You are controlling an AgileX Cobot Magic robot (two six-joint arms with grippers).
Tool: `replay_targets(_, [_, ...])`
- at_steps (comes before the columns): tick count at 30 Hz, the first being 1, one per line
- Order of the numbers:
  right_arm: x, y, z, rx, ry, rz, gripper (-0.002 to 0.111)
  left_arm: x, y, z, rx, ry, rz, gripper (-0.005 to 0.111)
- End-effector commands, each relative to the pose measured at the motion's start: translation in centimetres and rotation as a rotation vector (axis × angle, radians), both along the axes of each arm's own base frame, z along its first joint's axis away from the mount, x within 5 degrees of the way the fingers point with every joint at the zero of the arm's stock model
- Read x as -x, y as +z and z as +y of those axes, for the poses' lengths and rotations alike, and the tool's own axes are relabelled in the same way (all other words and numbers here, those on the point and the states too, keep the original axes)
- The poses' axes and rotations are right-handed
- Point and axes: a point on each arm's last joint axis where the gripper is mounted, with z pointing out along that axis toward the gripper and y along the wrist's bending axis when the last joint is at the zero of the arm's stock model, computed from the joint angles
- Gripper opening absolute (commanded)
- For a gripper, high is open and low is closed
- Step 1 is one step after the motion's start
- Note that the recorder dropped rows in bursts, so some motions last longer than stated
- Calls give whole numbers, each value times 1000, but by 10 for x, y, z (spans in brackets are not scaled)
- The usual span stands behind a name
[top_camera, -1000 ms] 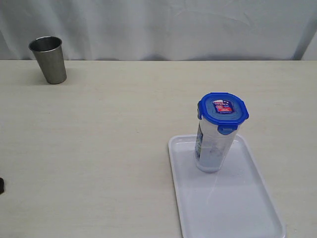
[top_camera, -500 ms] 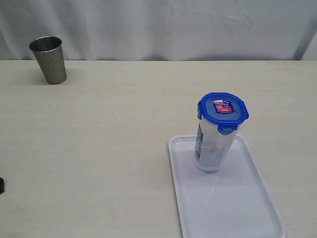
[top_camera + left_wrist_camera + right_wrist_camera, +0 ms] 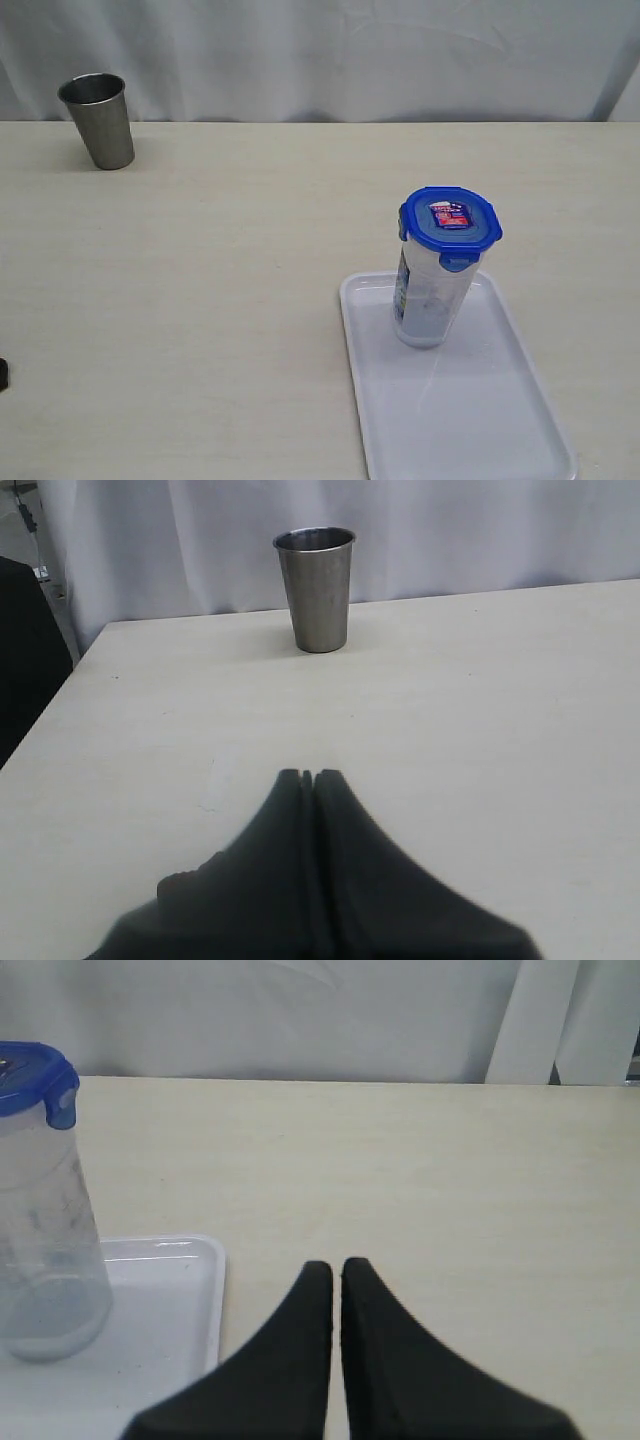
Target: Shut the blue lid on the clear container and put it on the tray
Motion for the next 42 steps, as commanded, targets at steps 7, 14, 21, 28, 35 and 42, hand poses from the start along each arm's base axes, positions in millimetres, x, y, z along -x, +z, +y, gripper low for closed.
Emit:
replay_targets(7, [0,-2,0,-57,-11,5,4,0,0,0,2,0,-9,0])
replay_targets(14, [0,-2,2,-116,-8,3,4,0,0,0,9,-1,-9,0])
replay_targets(21, [0,-2,2,-116,-8,3,4,0,0,0,9,-1,-9,0])
replay_targets(28, [0,-2,2,-116,-8,3,4,0,0,0,9,-1,-9,0])
replay_targets(35, [0,-2,2,-116,-8,3,4,0,0,0,9,-1,-9,0])
replay_targets(42, [0,-2,2,-116,-8,3,4,0,0,0,9,-1,-9,0])
